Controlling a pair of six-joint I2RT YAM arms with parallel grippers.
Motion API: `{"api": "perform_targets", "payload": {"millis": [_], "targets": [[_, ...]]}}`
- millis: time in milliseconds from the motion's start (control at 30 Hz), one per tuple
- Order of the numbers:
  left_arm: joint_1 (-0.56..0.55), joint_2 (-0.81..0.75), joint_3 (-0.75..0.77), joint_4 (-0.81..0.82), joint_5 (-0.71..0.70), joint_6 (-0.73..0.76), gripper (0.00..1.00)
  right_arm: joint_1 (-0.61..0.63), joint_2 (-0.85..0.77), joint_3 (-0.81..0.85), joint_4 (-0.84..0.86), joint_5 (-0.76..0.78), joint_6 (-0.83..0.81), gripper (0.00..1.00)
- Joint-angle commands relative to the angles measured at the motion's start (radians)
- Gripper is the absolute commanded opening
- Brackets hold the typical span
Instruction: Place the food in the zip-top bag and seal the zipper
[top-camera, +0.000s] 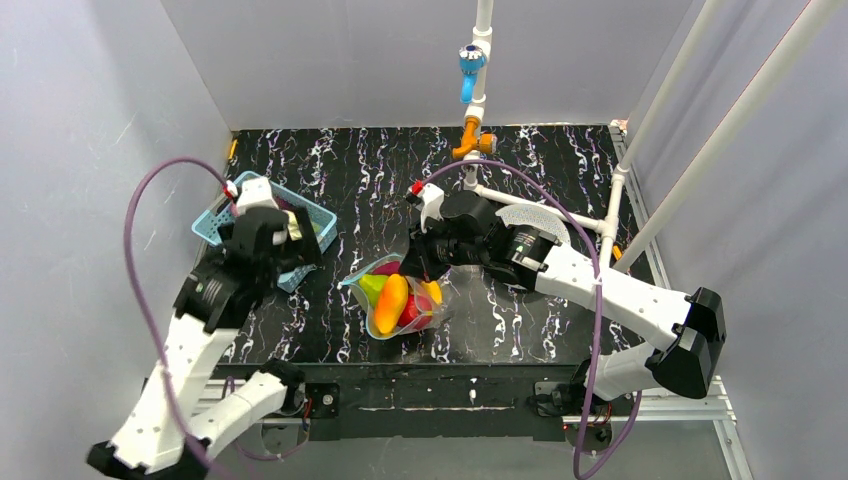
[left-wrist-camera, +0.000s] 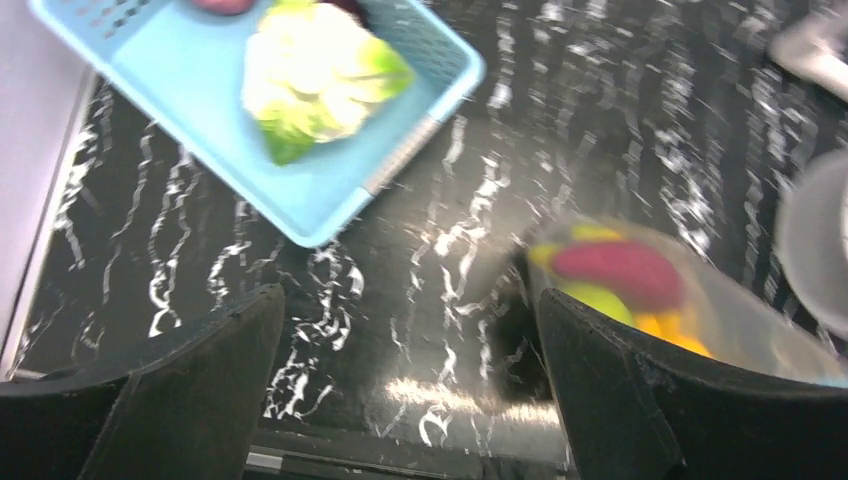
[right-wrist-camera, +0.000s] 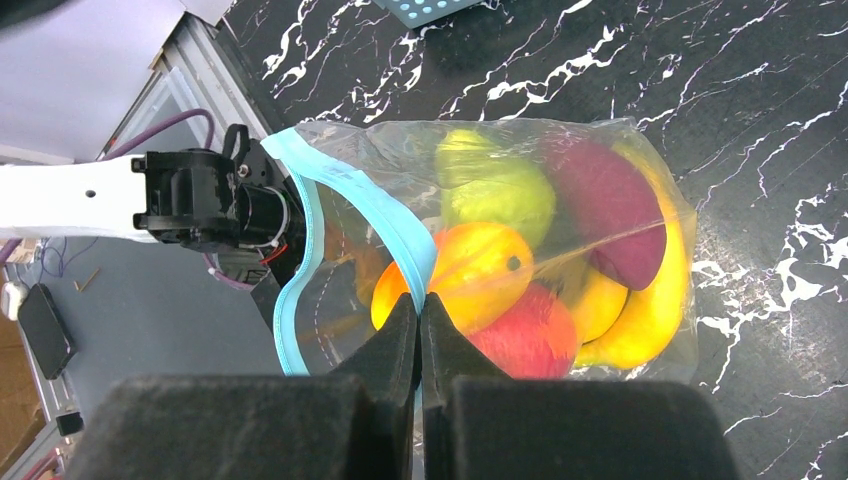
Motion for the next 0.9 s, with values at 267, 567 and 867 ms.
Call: {"api": "perform_targets", "payload": {"millis": [267,567,867], "targets": [[0.799,0.424,-0.041,0.466,0.457,0.011,0.98,0.01,-0.05,-0.014,0.06,0.034,-0.029,0.01],[0.973,0.74,-0.102,0.91,0.478,-0.149,0.98,0.089,-0.089,-0.031,0.075,0.186,-0.089,0.01],[0.972,1.069,-0.121,1.248,0.37,-0.367,0.98,0.169,-0.119,-0.078,0.118,0.293,-0.125,0.01]]}}
